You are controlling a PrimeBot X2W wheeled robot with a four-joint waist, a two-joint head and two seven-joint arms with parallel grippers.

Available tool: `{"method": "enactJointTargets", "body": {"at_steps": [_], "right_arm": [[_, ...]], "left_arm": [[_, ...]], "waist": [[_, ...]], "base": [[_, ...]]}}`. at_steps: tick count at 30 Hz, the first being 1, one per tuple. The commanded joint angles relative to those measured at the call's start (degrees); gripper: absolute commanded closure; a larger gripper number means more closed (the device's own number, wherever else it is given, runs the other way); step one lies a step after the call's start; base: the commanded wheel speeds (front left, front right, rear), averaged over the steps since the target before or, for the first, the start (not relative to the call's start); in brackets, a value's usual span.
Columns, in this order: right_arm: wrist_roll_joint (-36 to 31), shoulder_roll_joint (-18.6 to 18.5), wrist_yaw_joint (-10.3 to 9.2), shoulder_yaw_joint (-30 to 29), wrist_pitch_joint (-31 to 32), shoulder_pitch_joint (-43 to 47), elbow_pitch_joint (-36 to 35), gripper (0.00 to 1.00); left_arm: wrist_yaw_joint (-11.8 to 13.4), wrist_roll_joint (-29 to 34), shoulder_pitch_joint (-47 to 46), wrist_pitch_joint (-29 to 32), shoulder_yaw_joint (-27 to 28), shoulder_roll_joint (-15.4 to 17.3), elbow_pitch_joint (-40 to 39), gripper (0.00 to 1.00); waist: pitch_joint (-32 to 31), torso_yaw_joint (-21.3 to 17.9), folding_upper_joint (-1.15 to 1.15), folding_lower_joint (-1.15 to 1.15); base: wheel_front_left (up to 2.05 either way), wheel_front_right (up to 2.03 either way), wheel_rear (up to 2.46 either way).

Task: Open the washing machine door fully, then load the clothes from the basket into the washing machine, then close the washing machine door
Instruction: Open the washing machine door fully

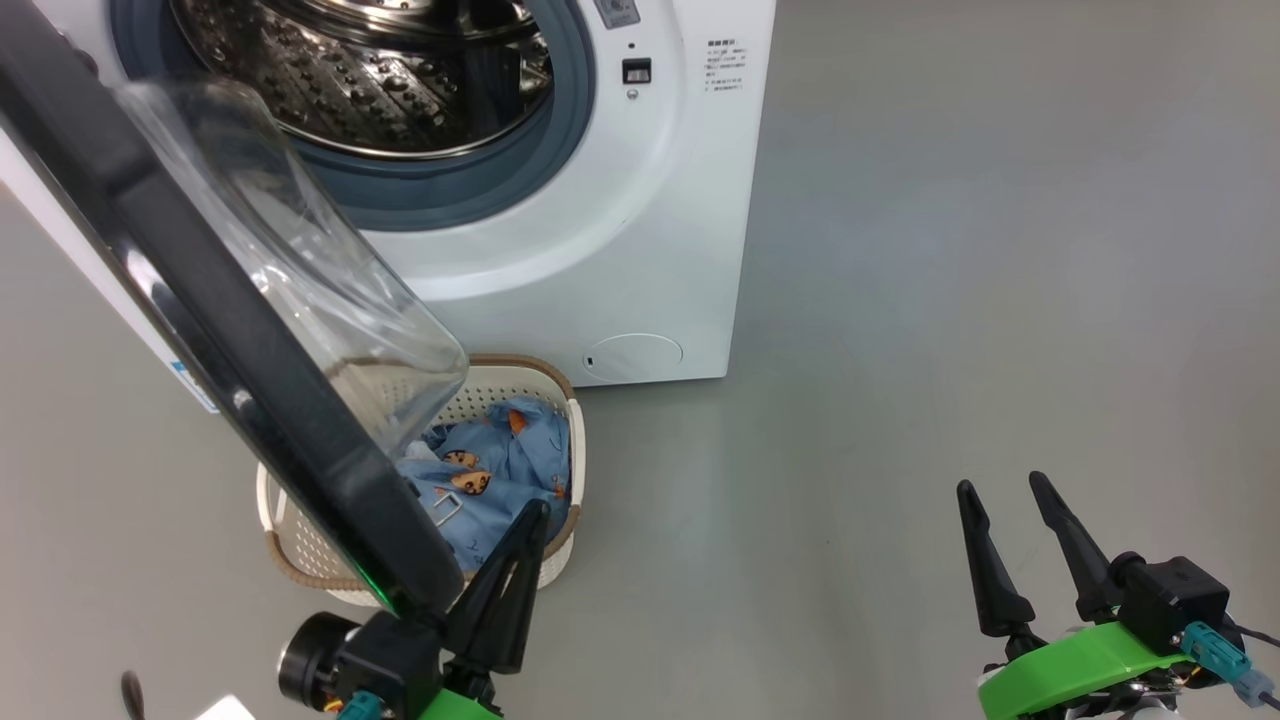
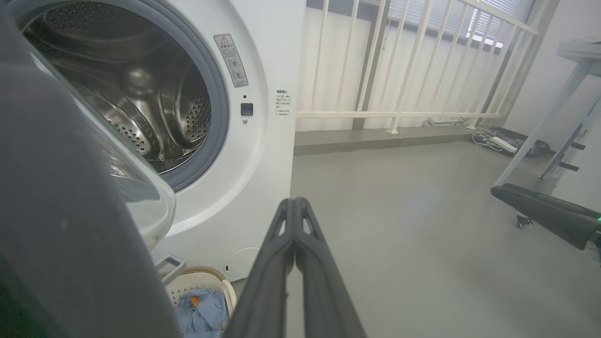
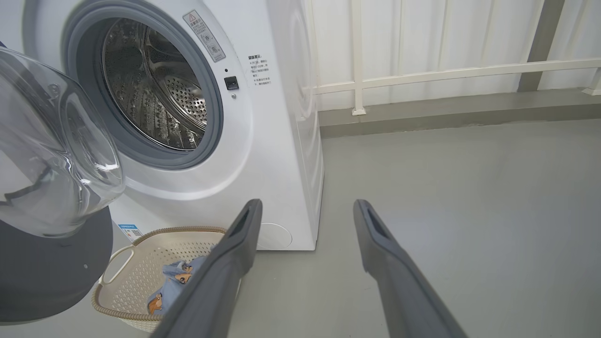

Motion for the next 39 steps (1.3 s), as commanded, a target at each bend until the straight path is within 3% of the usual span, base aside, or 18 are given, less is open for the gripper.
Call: {"method": "enactJointTargets", "body": {"at_steps": [1,27,39], "right_arm": [[0.1,-0.8,0.36,1.5,-0.4,-1.8,-1.2,0.0],[1.2,-1.4,0.36,1.7,-0.4,-2.6,-0.5,0.0],[1.7,-1.2,0.36,1.6,-0.4,-2.7,0.0,0.0]], "left_arm": [[-0.2,-0.2,-1.5,-0.3,2.4,0.1,-0.8,1.0],[-0.2,-3.1,-2.8,-0.3,6.8,-0.3,7.0,1.0],[-0.2,-4.6,-2.2,-0.3,10.2,-0.3,6.1,1.0]], "waist": [[0.3,-0.2,0.0,0.0],[2.1,-0.4,0.0,0.0],[2.0,0.7,0.0,0.0]], "base": [[0.0,0.0,0.0],[0.0,0.0,0.0],[0.0,0.0,0.0]]}}
